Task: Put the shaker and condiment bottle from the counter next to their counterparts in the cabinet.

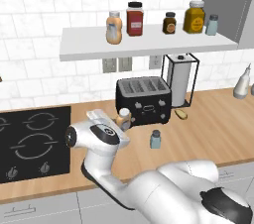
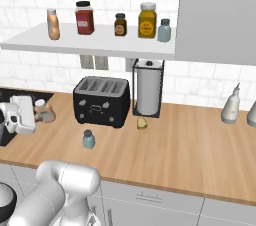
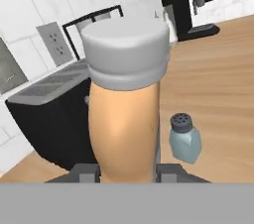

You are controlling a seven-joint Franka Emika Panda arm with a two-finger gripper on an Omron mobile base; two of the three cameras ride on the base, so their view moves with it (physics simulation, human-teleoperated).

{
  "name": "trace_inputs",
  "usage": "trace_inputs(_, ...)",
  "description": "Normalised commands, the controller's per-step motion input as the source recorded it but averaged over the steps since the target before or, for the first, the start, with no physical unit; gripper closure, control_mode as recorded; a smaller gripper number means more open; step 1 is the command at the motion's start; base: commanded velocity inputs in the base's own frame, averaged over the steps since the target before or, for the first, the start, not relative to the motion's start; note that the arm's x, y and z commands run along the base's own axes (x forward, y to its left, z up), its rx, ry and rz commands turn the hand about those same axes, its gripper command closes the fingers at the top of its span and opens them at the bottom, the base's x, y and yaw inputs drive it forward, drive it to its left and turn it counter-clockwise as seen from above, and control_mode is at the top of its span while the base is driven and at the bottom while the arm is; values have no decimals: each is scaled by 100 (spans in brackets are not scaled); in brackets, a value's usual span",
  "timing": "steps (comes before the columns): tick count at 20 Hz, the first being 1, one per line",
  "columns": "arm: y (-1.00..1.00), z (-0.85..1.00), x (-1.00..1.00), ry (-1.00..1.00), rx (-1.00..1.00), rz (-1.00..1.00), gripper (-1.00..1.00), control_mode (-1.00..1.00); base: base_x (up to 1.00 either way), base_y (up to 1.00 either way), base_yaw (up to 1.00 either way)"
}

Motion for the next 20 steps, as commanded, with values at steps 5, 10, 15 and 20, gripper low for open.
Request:
trace_inputs(5,0,82,-1,-7,0,-1,100,-100,0,0,0)
trace_inputs(10,0,99,-4,0,0,0,100,-100,0,0,0)
trace_inputs(15,2,100,-5,0,-1,0,100,-100,0,0,0)
trace_inputs(20,15,99,-12,0,-5,0,100,-100,0,0,0)
